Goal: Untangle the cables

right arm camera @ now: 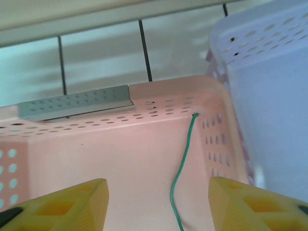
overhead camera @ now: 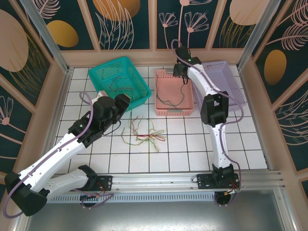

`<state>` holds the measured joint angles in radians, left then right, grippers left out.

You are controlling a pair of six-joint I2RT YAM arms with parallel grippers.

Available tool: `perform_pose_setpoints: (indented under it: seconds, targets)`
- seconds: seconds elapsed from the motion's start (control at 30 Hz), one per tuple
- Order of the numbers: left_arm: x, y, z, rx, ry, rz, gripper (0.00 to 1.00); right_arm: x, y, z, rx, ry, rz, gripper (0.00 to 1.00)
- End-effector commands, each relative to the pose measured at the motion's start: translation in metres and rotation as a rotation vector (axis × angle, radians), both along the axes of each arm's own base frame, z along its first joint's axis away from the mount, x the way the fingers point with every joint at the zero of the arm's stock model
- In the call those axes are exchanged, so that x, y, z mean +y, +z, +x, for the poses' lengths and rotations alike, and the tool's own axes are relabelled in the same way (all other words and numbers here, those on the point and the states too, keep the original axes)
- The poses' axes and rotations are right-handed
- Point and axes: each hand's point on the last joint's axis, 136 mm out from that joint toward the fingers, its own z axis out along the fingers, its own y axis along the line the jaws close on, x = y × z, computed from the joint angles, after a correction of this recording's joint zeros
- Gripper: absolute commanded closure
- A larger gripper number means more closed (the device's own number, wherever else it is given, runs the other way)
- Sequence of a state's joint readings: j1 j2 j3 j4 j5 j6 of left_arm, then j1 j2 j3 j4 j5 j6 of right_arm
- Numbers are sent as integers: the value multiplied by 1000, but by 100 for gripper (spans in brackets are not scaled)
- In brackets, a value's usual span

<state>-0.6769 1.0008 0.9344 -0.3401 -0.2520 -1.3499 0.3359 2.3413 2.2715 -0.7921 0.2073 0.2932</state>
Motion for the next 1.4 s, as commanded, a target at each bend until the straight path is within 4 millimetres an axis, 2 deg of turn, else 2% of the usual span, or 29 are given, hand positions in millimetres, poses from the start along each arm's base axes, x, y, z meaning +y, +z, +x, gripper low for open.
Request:
perform_pose_setpoints:
  seconds: [0.0, 0.1, 0.17, 0.23, 0.33, 0.4, 0.47, 0.5, 0.6, 0.73, 0.87, 1.0, 1.17, 1.37]
  targets:
    - [14, -8, -6, 22, 16, 87, 41, 19, 79, -18, -152, 58, 87, 45]
    - [22, -25, -14, 80, 13, 149, 41, 55, 90, -58, -194, 197, 173, 47]
    - [25, -41, -21, 120, 5, 172, 41, 83, 80, -100, -189, 319, 217, 47]
    - [31, -61, -30, 168, 1, 185, 41, 108, 63, -152, -144, 448, 273, 47]
    - [41, -95, -45, 240, 0, 188, 41, 140, 25, -236, -37, 635, 294, 48]
    - [45, -118, -55, 287, -7, 174, 42, 151, 5, -281, 11, 738, 286, 47]
    - [45, -141, -66, 339, -24, 144, 43, 159, -9, -308, 36, 805, 257, 46]
    - [43, -151, -71, 362, -36, 129, 43, 160, -17, -315, 46, 817, 225, 45]
    - [34, -172, -78, 402, -65, 66, 43, 158, -41, -313, 77, 804, 157, 44]
    - [13, -174, -70, 384, -131, 5, 41, 163, -60, -297, 64, 781, 71, 45]
    - [-12, -180, -62, 430, -236, 15, 40, 182, -68, -285, 76, 795, 77, 50]
    - [-25, -183, -53, 455, -279, 67, 39, 187, -83, -282, 105, 777, 79, 61]
    - [-31, -192, -40, 434, -295, 118, 39, 187, -90, -286, 126, 777, 94, 77]
    - [-40, -222, -43, 520, -349, 221, 41, 184, -85, -294, 129, 784, 116, 90]
